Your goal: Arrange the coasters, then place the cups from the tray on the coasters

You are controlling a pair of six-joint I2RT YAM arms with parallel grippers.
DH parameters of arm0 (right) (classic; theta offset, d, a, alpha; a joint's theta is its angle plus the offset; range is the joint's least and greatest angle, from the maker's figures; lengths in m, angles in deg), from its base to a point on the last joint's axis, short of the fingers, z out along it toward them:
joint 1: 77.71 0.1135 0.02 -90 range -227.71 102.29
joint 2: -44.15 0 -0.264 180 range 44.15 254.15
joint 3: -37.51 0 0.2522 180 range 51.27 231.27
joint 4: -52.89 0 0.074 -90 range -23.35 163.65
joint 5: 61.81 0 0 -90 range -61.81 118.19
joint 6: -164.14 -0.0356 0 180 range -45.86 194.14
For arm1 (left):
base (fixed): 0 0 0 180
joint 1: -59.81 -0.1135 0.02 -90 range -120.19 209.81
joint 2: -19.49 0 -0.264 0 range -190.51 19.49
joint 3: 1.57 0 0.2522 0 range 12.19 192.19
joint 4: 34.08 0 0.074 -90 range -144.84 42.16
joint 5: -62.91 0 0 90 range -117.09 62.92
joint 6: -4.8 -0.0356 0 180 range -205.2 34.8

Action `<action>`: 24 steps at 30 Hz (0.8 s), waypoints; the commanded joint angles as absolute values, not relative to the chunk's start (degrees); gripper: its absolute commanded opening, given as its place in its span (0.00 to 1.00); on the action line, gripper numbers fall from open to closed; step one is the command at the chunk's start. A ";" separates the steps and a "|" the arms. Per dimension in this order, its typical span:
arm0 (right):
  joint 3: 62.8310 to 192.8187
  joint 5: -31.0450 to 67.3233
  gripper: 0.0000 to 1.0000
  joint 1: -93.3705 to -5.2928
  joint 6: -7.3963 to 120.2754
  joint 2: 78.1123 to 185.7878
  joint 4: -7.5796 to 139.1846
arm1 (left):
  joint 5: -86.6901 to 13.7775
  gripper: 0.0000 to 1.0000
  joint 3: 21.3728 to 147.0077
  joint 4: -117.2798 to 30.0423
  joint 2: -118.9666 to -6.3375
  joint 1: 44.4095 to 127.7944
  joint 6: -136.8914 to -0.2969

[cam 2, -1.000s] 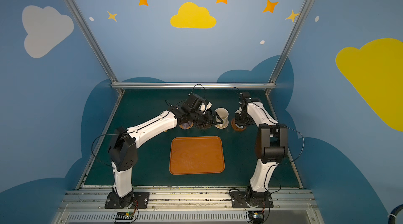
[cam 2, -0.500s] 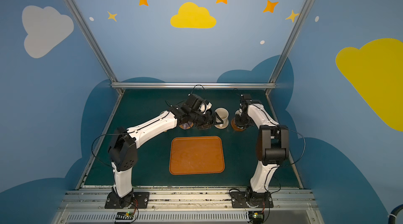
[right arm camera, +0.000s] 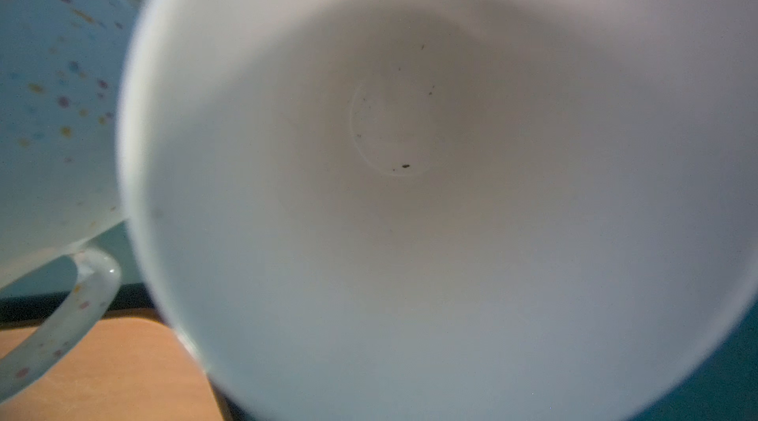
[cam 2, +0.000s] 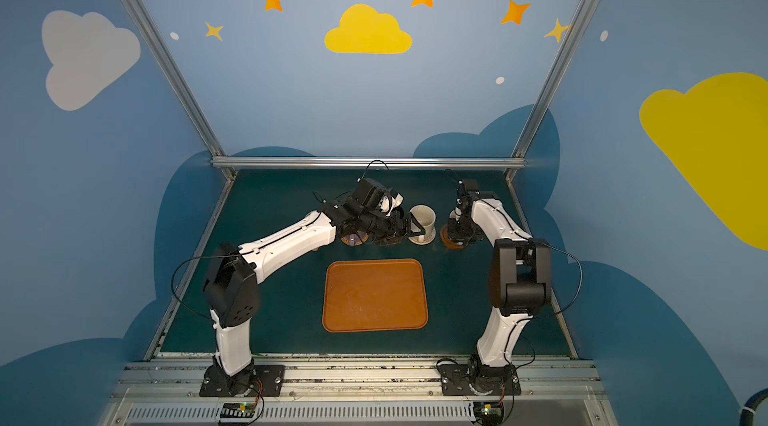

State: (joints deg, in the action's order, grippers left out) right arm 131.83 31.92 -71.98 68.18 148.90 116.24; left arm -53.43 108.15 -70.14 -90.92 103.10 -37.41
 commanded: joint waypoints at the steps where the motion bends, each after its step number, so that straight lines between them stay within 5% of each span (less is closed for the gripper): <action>1: 132.13 31.65 0.35 -71.90 67.40 147.93 116.98 | -52.65 1.00 107.23 -69.33 -88.18 103.04 -38.26; 15: 128.16 37.12 0.45 -69.52 63.20 135.30 117.28 | -47.15 1.00 101.64 -68.87 -80.95 101.02 -40.63; 16: 127.11 36.64 0.75 -69.30 63.11 133.35 116.20 | -45.91 1.00 100.98 -69.10 -79.98 100.92 -41.17; 17: 126.04 35.61 0.89 -69.28 63.21 131.25 115.10 | -44.90 1.00 100.17 -69.41 -78.65 100.54 -41.89; 24: 121.34 34.91 0.90 -66.35 63.14 120.53 111.94 | -30.76 1.00 89.10 -68.11 -66.37 98.50 -50.90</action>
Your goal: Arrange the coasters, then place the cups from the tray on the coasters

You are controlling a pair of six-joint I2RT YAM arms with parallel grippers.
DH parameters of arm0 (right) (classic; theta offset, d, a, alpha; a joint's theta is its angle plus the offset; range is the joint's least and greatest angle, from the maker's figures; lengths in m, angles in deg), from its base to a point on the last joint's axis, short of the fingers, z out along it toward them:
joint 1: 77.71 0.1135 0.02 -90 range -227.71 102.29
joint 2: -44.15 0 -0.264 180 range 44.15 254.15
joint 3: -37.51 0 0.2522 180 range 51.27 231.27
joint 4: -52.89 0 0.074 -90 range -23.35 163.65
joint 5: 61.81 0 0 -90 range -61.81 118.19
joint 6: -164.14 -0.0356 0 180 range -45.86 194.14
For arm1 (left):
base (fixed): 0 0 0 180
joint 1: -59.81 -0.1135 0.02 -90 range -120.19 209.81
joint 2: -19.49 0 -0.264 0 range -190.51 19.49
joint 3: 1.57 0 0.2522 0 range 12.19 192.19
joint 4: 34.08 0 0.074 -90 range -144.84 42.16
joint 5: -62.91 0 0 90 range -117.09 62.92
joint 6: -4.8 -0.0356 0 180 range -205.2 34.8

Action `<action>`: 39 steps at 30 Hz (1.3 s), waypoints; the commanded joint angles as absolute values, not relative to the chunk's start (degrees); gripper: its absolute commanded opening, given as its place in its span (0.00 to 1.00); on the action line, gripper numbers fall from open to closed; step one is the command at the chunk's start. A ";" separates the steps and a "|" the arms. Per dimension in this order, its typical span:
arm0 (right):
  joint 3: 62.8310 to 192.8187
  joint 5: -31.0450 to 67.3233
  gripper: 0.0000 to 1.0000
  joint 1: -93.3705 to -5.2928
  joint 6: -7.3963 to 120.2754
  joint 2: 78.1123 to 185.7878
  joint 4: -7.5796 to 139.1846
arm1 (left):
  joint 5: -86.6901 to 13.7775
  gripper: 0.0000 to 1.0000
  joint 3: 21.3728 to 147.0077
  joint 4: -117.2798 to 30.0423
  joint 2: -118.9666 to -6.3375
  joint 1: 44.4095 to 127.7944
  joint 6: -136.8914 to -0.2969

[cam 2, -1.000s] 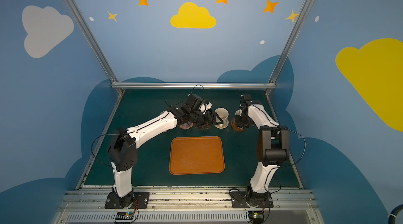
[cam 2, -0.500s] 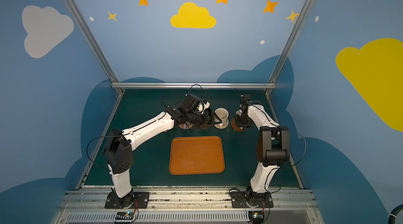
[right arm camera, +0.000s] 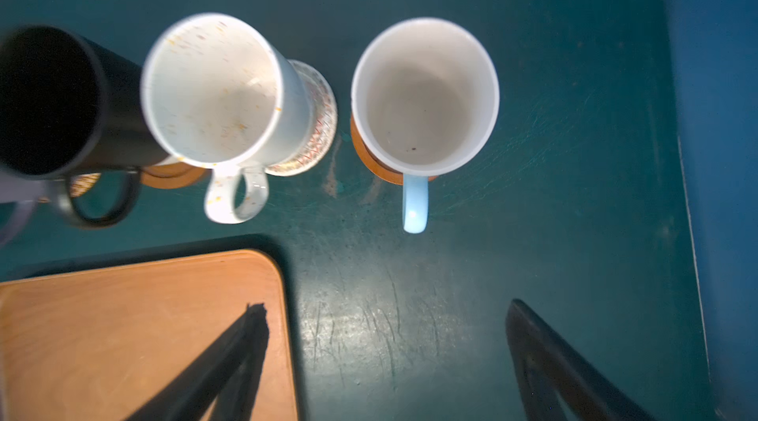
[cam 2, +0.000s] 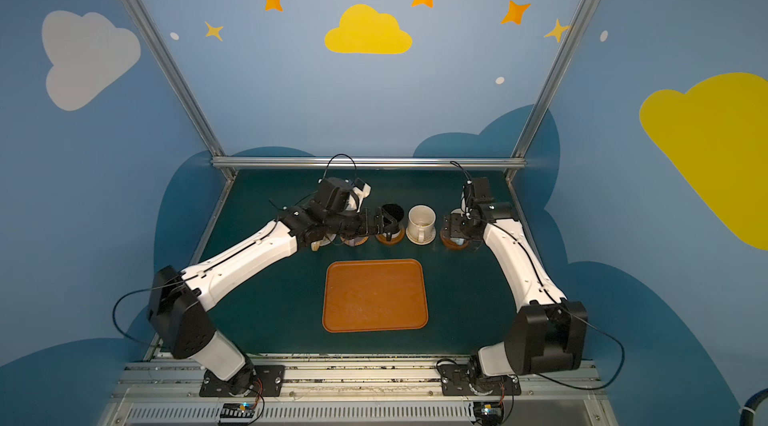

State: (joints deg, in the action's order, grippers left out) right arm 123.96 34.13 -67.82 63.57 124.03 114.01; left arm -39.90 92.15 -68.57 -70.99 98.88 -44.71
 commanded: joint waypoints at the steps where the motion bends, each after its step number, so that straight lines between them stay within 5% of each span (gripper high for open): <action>1: 119.89 35.36 0.90 -65.88 63.81 119.06 110.78 | -29.07 1.00 87.38 -67.76 -64.63 98.37 -53.17; 10: 99.24 31.93 0.88 -65.08 61.40 103.56 87.91 | -5.50 1.00 60.38 -53.55 -42.41 94.10 -70.16; 19: 85.24 41.50 0.89 -65.40 62.34 100.20 73.87 | -0.47 1.00 42.04 -44.59 -33.30 83.21 -76.24; 23: 83.68 47.96 0.88 -65.54 62.72 103.76 72.33 | -1.38 1.00 31.57 -28.00 -33.81 78.86 -85.18; 28: 82.20 51.41 0.89 -66.53 64.50 109.76 65.63 | -2.77 1.00 31.55 -27.68 -36.52 72.57 -85.00; 39: 79.07 43.99 0.89 -70.24 70.49 116.20 48.68 | -7.57 1.00 31.59 -5.41 -56.96 66.24 -86.05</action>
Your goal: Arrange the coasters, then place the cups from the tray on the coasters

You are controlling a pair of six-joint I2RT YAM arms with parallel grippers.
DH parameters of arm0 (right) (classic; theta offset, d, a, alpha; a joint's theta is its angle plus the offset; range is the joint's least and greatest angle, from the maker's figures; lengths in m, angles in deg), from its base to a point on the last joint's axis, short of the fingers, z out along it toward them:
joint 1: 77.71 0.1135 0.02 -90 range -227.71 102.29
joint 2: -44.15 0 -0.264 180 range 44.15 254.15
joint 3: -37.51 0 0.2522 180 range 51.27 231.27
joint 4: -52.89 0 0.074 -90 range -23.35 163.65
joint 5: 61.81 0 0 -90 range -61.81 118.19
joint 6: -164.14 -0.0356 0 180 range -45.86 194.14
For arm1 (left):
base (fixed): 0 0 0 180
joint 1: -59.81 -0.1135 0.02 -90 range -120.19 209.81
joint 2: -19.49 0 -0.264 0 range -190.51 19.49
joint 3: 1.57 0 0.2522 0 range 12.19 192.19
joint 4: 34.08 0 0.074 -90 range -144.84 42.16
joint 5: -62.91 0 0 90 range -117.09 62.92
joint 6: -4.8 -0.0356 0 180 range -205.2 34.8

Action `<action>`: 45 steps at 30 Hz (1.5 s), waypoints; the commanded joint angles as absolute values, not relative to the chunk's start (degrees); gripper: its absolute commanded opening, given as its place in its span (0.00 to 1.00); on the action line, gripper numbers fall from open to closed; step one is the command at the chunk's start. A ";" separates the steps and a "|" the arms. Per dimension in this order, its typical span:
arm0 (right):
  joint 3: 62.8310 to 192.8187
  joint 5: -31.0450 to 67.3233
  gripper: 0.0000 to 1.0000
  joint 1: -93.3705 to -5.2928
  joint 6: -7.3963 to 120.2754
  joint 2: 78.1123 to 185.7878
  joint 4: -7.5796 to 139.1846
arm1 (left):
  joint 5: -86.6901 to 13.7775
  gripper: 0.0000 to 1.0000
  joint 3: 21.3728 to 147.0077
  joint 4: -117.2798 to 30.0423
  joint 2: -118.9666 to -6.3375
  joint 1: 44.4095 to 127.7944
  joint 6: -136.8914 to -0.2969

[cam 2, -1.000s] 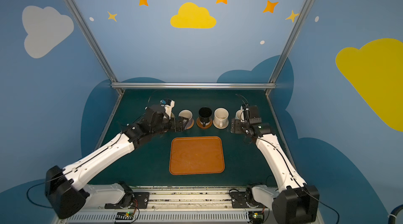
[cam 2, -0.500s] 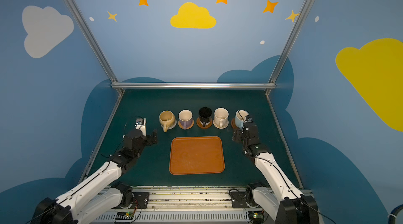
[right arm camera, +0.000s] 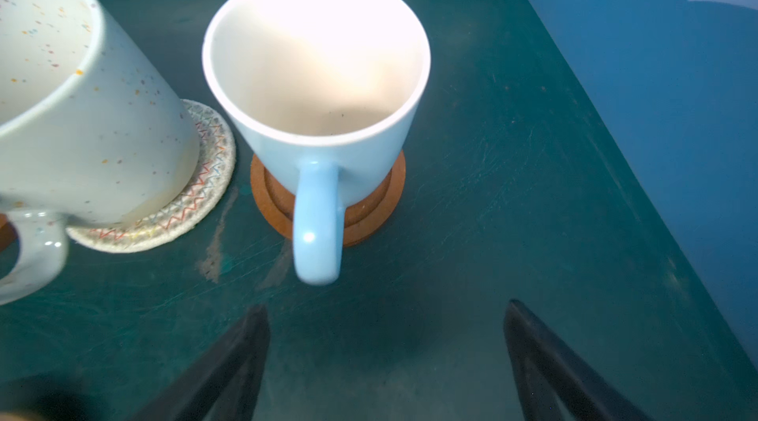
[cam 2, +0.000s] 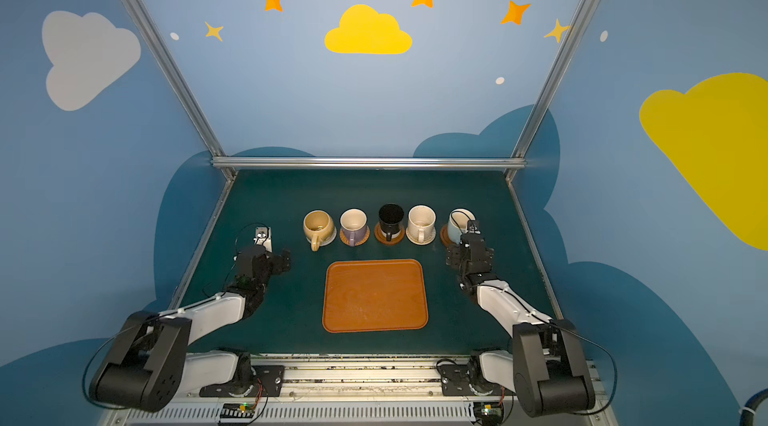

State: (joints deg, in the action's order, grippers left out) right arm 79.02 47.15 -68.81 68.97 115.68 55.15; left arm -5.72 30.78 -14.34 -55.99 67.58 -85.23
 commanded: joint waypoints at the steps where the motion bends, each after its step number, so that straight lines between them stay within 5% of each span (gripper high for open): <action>1: 79.05 43.60 0.89 -70.73 70.79 116.67 48.00 | -8.01 1.00 31.74 -4.43 -57.86 65.69 -85.99; 15: 82.25 35.74 0.89 -76.02 67.81 125.47 43.34 | -11.57 1.00 33.53 2.17 -68.91 62.49 -83.09; 45: 81.44 31.43 0.90 -75.57 69.66 127.51 40.82 | -15.31 1.00 35.01 -1.08 -68.54 61.09 -82.83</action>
